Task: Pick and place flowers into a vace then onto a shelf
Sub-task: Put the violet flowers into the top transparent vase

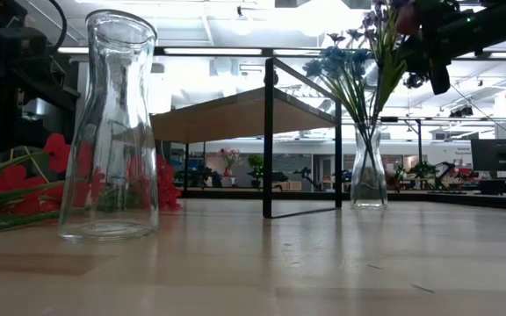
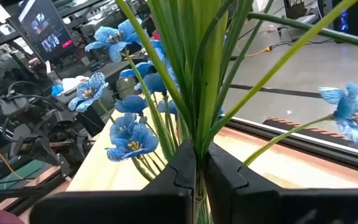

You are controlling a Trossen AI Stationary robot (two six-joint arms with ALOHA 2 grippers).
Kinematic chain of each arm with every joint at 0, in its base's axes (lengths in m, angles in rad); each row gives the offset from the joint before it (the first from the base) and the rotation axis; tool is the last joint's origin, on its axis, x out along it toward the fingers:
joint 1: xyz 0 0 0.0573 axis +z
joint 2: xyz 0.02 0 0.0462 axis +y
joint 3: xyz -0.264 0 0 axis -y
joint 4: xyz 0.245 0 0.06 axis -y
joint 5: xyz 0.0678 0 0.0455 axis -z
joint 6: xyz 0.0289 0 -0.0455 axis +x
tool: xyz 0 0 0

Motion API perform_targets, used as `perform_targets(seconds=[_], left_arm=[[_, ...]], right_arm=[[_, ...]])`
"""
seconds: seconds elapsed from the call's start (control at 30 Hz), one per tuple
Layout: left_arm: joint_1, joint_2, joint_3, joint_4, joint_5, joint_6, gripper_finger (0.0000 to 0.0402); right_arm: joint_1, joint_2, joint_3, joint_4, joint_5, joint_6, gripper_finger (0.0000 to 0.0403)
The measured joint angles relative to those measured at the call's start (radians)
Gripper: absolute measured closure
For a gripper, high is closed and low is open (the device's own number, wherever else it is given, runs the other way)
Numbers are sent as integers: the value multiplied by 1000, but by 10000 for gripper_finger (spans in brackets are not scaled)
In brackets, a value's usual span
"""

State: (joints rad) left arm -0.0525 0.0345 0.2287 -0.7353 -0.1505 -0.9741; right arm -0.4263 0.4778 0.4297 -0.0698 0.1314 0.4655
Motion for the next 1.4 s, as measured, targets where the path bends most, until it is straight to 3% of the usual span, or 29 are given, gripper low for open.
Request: perform_targets(seconds=[0.53, 1.4], left_arm=[[0, 0, 0, 0, 0, 0, 25], [0, 0, 0, 0, 0, 0, 25]], right_arm=[[1, 0, 0, -16, -38, 5, 375], [1, 0, 0, -39, -145, 39, 306]])
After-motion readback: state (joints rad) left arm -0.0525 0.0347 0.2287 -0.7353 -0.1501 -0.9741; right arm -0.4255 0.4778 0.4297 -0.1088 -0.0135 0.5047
